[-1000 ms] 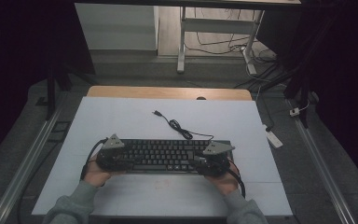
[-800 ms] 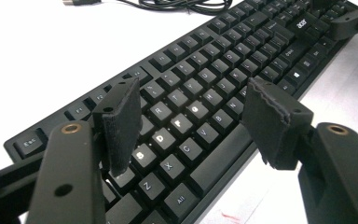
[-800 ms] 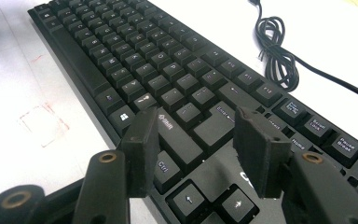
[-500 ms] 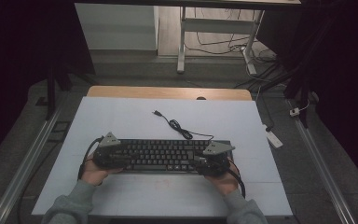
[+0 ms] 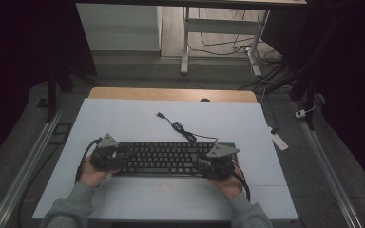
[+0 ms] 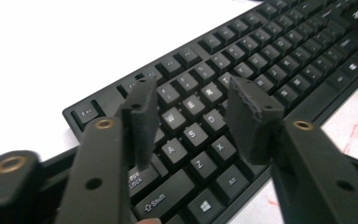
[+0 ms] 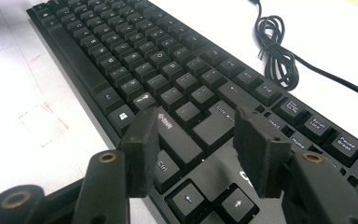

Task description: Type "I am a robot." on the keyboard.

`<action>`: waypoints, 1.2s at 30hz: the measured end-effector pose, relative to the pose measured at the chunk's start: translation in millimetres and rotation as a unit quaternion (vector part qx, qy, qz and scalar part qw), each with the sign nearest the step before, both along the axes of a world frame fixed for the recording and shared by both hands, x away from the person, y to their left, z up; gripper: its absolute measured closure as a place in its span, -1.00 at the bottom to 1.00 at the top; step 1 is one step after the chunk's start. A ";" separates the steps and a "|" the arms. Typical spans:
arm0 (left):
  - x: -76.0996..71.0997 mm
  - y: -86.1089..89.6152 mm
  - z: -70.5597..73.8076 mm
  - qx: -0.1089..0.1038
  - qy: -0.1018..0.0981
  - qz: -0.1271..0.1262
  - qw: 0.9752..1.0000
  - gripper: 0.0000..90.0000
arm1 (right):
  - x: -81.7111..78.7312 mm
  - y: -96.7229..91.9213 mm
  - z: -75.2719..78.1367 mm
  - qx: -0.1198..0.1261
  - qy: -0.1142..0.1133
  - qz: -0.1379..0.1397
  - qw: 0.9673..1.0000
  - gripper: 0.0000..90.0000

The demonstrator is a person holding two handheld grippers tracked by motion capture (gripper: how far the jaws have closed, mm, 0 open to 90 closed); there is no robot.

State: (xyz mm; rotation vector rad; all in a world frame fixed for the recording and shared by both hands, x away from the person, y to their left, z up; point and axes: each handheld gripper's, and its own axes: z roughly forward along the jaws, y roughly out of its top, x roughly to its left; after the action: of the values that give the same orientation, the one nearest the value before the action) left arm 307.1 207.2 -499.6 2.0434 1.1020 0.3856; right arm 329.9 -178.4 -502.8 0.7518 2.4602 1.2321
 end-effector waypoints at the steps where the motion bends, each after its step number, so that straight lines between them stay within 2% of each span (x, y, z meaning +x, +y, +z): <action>1: 0.0 0.0 -0.7 0.002 0.002 0.000 1.000 0.31 | 0.0 0.0 -0.1 0.000 0.000 0.000 1.000 0.12; 12: 3.4 0.3 -9.7 0.033 0.024 -0.012 0.999 0.96 | 0.0 -0.4 -0.1 -0.001 -0.001 -0.001 1.000 0.12; 23: 6.9 -3.6 -16.8 0.051 0.033 -0.010 0.998 0.98 | 0.0 -0.4 0.2 -0.001 -0.002 -0.001 1.000 0.12; 36: 8.7 -3.4 -20.8 0.054 0.037 -0.007 0.998 0.98 | 0.1 -0.8 0.4 -0.001 -0.002 -0.002 1.000 0.12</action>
State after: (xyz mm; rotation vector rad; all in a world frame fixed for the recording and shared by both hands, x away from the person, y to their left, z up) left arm 315.7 203.8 -520.4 2.1735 1.1336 0.3714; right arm 330.0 -179.2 -502.4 0.7515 2.4547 1.2297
